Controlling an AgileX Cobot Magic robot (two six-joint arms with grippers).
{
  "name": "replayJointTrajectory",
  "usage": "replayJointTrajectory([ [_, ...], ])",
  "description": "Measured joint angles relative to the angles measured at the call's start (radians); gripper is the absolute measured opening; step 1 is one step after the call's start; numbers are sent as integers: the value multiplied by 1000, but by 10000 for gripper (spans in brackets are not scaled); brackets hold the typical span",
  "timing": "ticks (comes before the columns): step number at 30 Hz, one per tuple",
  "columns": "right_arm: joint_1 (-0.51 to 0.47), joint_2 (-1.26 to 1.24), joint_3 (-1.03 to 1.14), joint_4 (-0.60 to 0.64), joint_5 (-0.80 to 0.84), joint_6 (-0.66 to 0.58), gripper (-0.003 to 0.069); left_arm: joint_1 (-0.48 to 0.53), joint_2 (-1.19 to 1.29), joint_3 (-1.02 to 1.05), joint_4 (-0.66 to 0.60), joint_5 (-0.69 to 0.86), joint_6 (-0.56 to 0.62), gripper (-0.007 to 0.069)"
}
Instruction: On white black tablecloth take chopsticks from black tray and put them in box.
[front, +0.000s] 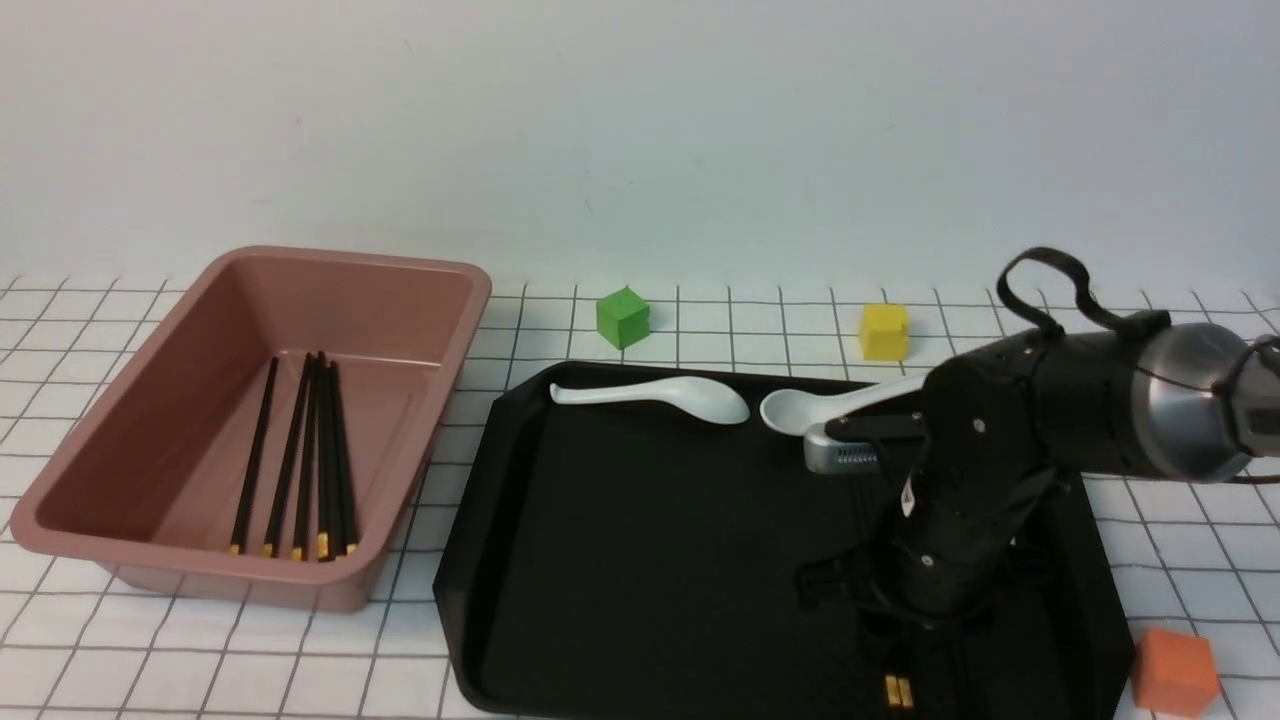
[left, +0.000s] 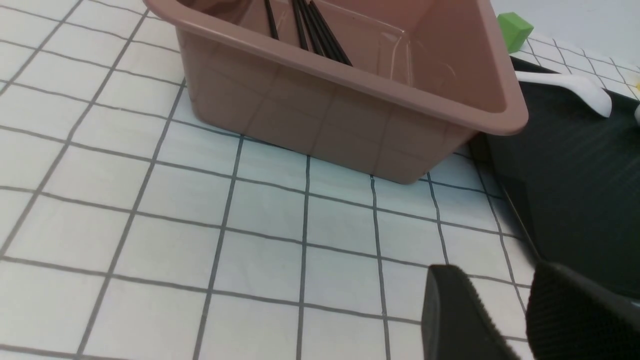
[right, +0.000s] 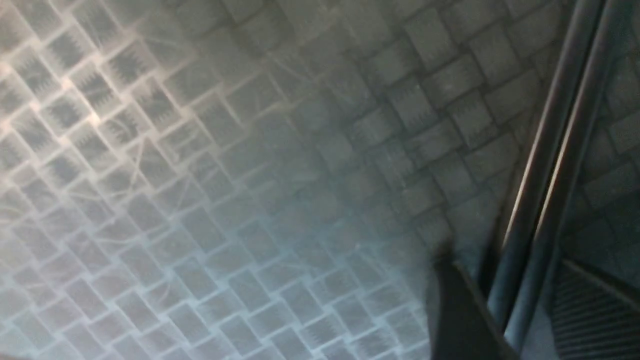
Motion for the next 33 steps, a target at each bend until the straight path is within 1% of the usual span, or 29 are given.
replayJointTrajectory([
  [2, 0, 1, -2, -2, 11, 0, 206, 0, 0, 0, 0, 0, 0, 239],
  [3, 0, 1, -2, -2, 11, 0, 199, 0, 0, 0, 0, 0, 0, 239],
  [4, 0, 1, -2, 0, 14, 0, 139, 0, 0, 0, 0, 0, 0, 239],
  [5, 0, 1, -3, 1, 15, 0, 130, 0, 0, 0, 0, 0, 0, 239],
  [9, 0, -11, -2, 9, 18, 0, 135, 0, 0, 0, 0, 0, 0, 239],
  [12, 0, -52, 9, 38, 59, 1, 135, 0, 0, 0, 0, 0, 0, 239],
  [13, 0, -100, 12, 65, 105, 1, 135, 0, 0, 0, 0, 0, 0, 239],
  [15, 0, -154, 14, 99, 128, 1, 135, 0, 0, 0, 0, 0, 0, 239],
  [17, 3, -268, 14, 208, 110, -41, 135, 0, 0, 0, 0, 0, 0, 239],
  [18, 11, -317, 14, 268, 70, -77, 135, 0, 0, 0, 0, 0, 0, 239],
  [19, 18, -344, 13, 304, 36, -114, 135, 0, 0, 0, 0, 0, 0, 239],
  [21, 52, -382, -13, 446, -48, -242, 135, 0, 0, 0, 0, 0, 0, 239],
  [22, 56, -383, -18, 459, -62, -255, 135, 0, 0, 0, 0, 0, 0, 239],
  [23, 84, -377, -56, 571, -110, -353, 135, 0, 0, 0, 0, 0, 0, 239],
  [24, 115, -357, -107, 651, -141, -455, 135, 0, 0, 0, 0, 0, 0, 239],
  [25, 128, -342, -132, 689, -152, -498, 135, 0, 0, 0, 0, 0, 0, 239],
  [28, 189, -226, -283, 857, -190, -698, 135, 0, 0, 0, 0, 0, 0, 239],
  [33, 261, 37, -552, 1023, -209, -921, 135, 0, 0, 0, 0, 0, 0, 239],
])
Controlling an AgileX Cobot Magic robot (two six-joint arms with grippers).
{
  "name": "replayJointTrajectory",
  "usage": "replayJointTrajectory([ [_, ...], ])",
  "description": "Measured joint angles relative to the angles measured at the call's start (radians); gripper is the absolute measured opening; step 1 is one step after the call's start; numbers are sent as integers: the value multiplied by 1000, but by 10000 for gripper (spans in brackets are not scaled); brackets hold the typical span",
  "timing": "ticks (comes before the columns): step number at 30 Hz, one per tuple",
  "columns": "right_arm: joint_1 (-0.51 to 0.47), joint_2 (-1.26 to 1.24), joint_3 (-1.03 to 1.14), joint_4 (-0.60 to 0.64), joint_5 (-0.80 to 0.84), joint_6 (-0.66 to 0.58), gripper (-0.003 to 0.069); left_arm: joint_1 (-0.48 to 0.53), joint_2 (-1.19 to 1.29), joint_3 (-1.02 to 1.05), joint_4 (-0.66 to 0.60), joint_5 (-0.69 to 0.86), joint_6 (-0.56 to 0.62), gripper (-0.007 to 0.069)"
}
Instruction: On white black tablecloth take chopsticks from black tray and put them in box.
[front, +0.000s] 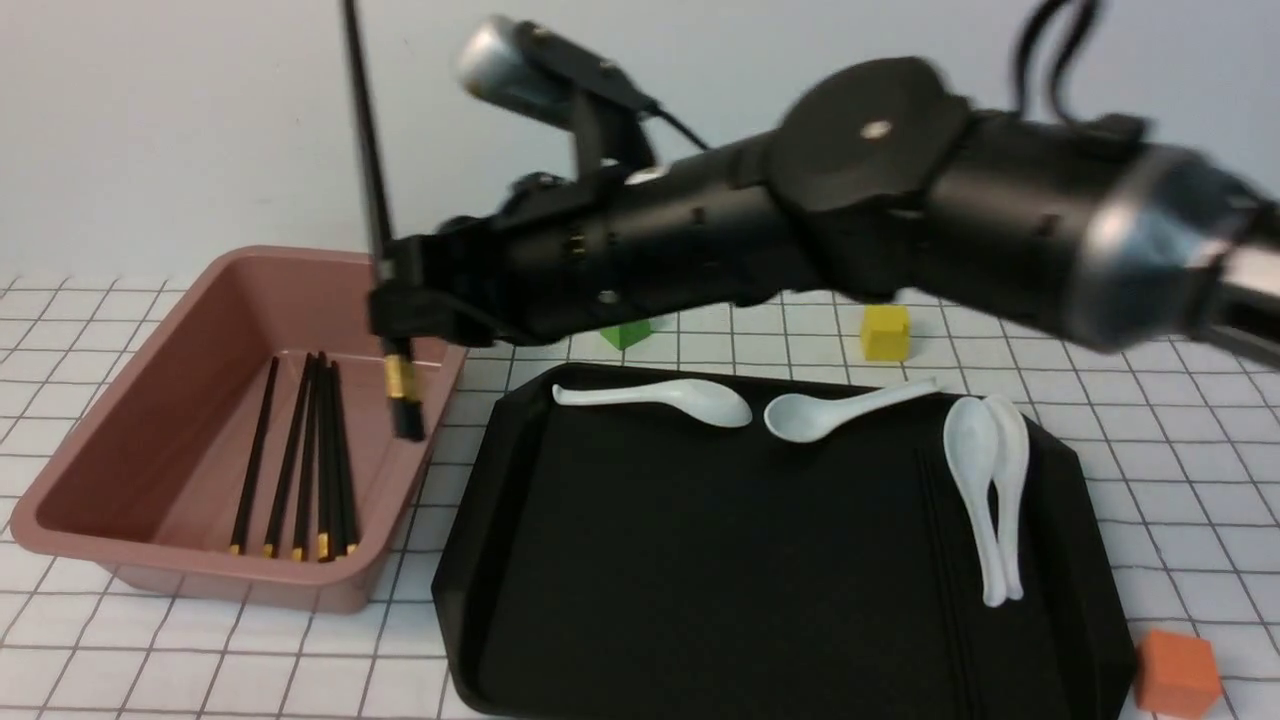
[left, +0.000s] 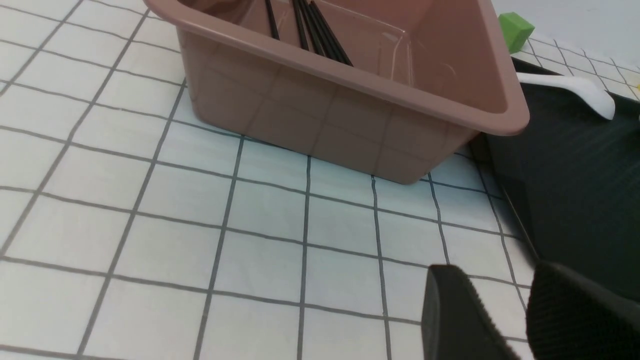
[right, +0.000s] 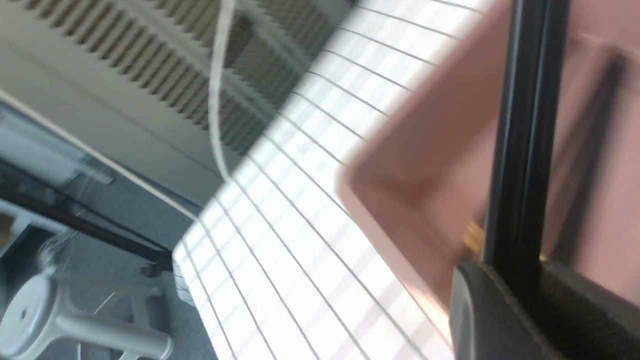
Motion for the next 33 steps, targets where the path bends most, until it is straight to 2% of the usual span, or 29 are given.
replayJointTrajectory([
  [3, 29, 139, -141, 33, -11, -60, 135, 0, 0, 0, 0, 0, 0, 239],
  [6, 44, 270, -271, 35, -10, -80, 169, 0, 0, 0, 0, 0, 0, 239],
  [7, 44, 277, -276, 35, -9, -80, 173, 0, 0, 0, 0, 0, 0, 239],
  [8, 44, 328, -311, 30, -5, -81, 217, 0, 0, 0, 0, 0, 0, 239],
  [12, 40, 358, -331, -22, 22, -83, 288, 0, 0, 0, 0, 0, 0, 239],
  [14, 37, 347, -334, -66, 52, -69, 290, 0, 0, 0, 0, 0, 0, 239],
  [18, 24, 275, -339, -165, 184, 43, 212, 0, 0, 0, 0, 0, 0, 239],
  [22, -6, 119, -344, -314, 409, 182, 72, 0, 0, 0, 0, 0, 0, 239],
  [24, -23, 3, -349, -441, 545, 255, 1, 0, 0, 0, 0, 0, 0, 239],
  [28, -30, -206, -347, -646, 709, 394, -13, 0, 0, 0, 0, 0, 0, 239],
  [30, -21, -321, -321, -739, 725, 486, -13, 0, 0, 0, 0, 0, 0, 239],
  [33, 6, -484, -245, -820, 733, 548, -11, 0, 0, 0, 0, 0, 0, 239],
])
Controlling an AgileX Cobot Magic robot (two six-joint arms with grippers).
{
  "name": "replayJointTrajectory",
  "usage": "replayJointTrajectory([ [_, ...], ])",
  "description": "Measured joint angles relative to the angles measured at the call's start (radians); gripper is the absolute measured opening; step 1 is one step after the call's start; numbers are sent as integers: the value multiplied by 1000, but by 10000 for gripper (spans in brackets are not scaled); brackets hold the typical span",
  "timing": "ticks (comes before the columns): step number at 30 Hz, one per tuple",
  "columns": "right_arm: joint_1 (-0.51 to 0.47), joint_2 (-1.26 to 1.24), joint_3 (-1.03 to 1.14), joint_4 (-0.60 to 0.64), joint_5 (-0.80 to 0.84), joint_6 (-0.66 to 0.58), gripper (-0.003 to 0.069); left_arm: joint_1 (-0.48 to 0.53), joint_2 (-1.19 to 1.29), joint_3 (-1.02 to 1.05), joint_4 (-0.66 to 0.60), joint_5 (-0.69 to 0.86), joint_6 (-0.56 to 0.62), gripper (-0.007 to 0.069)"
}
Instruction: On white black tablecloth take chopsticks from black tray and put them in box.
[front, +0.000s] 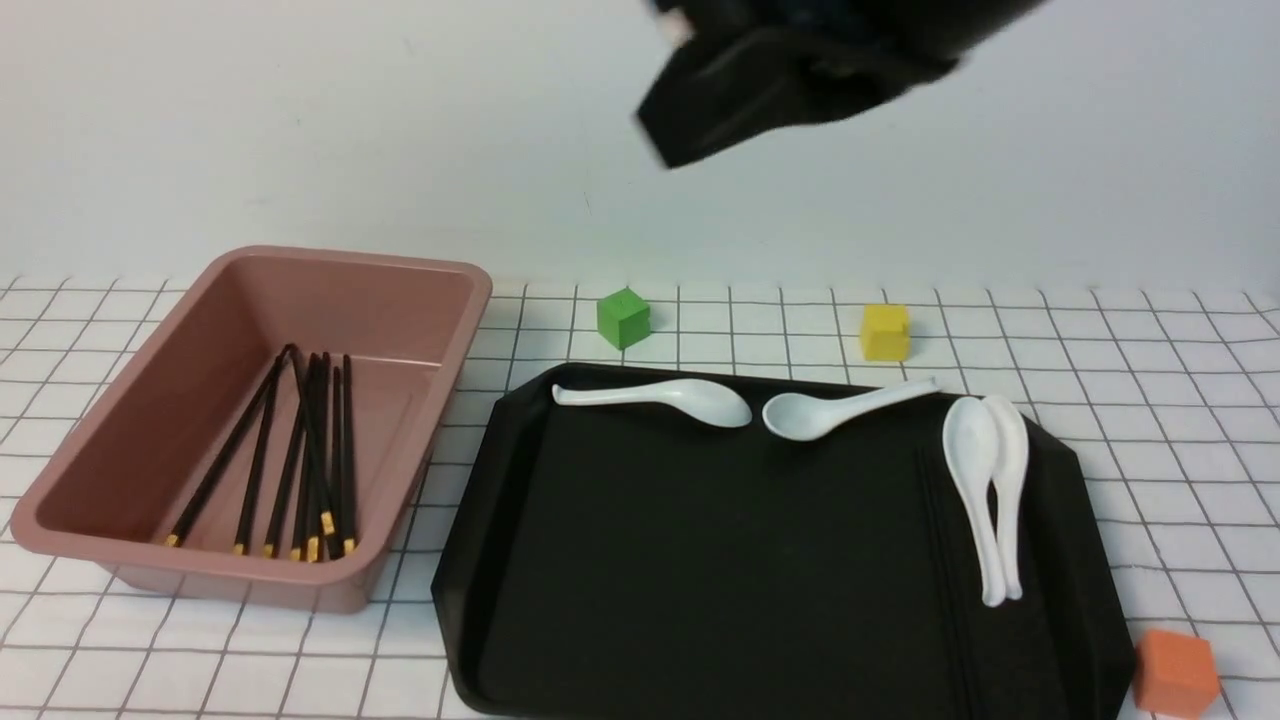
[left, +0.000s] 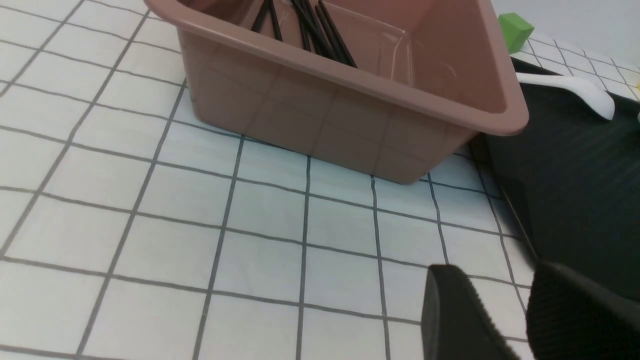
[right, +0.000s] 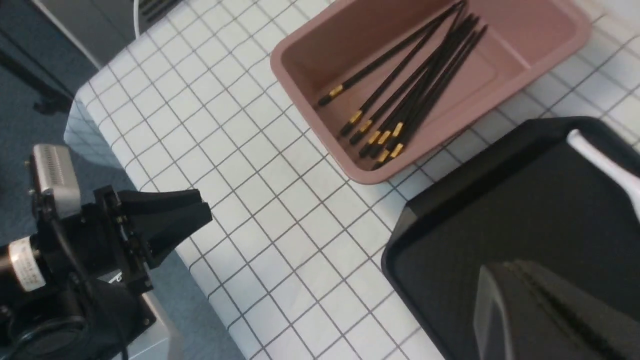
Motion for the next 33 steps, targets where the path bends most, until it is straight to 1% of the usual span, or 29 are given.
replayJointTrajectory([
  [3, 30, -193, 154, -70, 2, 22, -8, 0, 0, 0, 0, 0, 0, 239],
  [5, 35, -327, 320, -110, -16, 32, -8, 0, 0, 0, 0, 0, 0, 239],
  [6, 36, -405, 420, -135, -58, 35, -8, 0, 0, 0, 0, 0, 0, 239],
  [8, 36, -613, 697, -183, -266, 54, -6, 0, 0, 0, 0, 0, 0, 239],
  [9, 36, -613, 697, -183, -266, 54, -6, 0, 0, 0, 0, 0, 0, 239],
  [10, 36, -772, 946, -191, -512, 65, -6, 0, 0, 0, 0, 0, 0, 239],
  [11, 36, -829, 1043, -192, -641, 68, -5, 0, 0, 0, 0, 0, 0, 239],
  [12, 36, -829, 1043, -192, -641, 68, -5, 0, 0, 0, 0, 0, 0, 239],
  [13, 36, -929, 1220, -196, -827, 77, -5, 0, 0, 0, 0, 0, 0, 239],
  [14, 36, -978, 1313, -200, -920, 85, -4, 0, 0, 0, 0, 0, 0, 239],
  [15, 36, -1017, 1388, -201, -992, 95, -3, 0, 0, 0, 0, 0, 0, 239],
  [17, 36, -1067, 1496, -203, -1072, 114, -4, 0, 0, 0, 0, 0, 0, 239],
  [20, 36, -1084, 1539, -220, -1102, 115, -1, 0, 0, 0, 0, 0, 0, 239],
  [26, 36, -1081, 1551, -294, -1118, 101, 1, 0, 0, 0, 0, 0, 0, 239],
  [33, 36, -1081, 1551, -301, -1120, 101, 5, 0, 0, 0, 0, 0, 0, 239],
])
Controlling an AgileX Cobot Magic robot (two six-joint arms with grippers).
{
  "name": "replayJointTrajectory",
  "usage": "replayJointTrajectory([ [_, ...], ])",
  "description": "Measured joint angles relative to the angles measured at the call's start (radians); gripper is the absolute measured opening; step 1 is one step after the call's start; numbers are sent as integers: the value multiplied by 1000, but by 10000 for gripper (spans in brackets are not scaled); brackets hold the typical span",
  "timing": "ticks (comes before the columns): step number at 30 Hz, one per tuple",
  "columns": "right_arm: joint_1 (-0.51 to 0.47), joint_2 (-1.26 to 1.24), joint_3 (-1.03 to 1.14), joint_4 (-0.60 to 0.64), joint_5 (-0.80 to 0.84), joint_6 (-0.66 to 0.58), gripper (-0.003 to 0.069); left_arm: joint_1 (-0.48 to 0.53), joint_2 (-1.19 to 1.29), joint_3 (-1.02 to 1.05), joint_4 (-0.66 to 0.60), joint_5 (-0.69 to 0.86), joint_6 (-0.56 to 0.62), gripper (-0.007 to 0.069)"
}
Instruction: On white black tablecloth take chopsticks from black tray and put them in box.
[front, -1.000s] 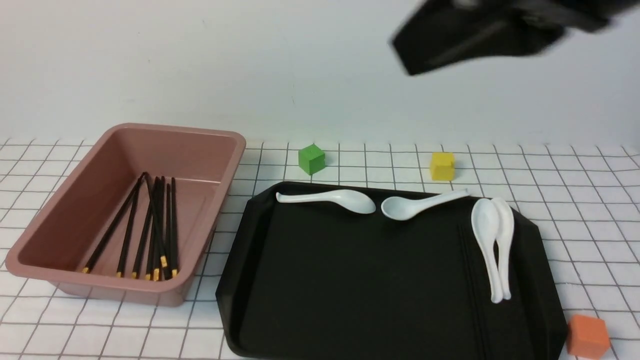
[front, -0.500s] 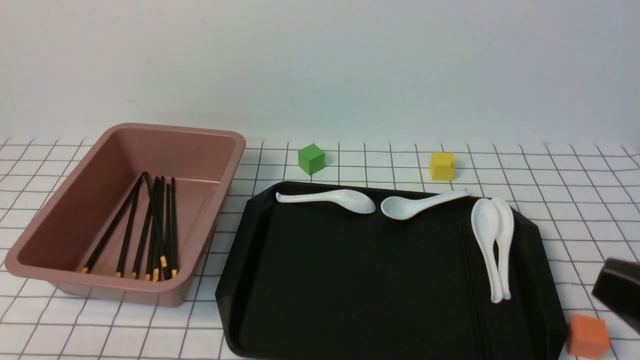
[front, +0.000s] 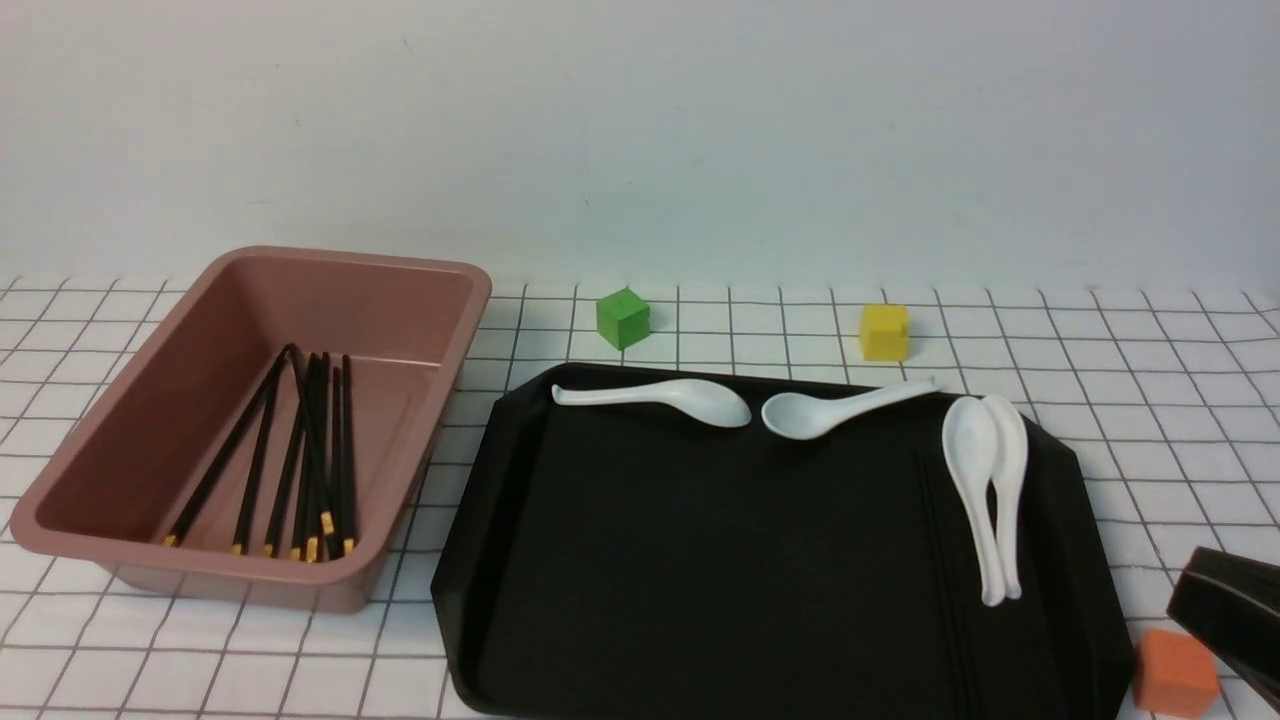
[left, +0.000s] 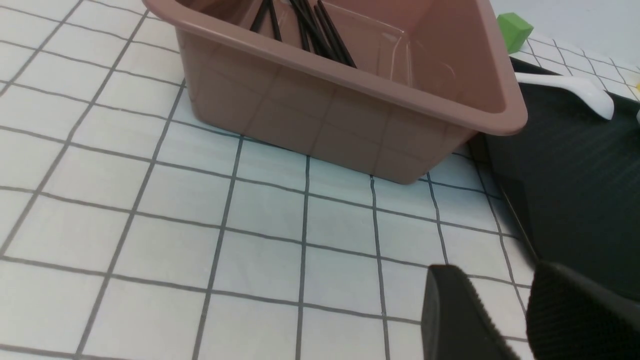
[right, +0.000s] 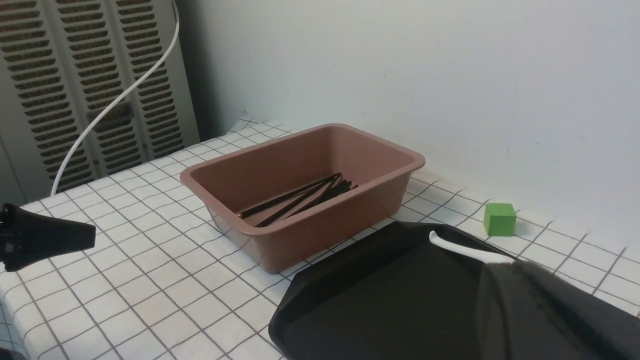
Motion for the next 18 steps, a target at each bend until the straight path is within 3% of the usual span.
replayJointTrajectory([
  [18, 0, -3, 19, -4, -10, -1, 22, 0, 0, 0, 0, 0, 0, 239],
])
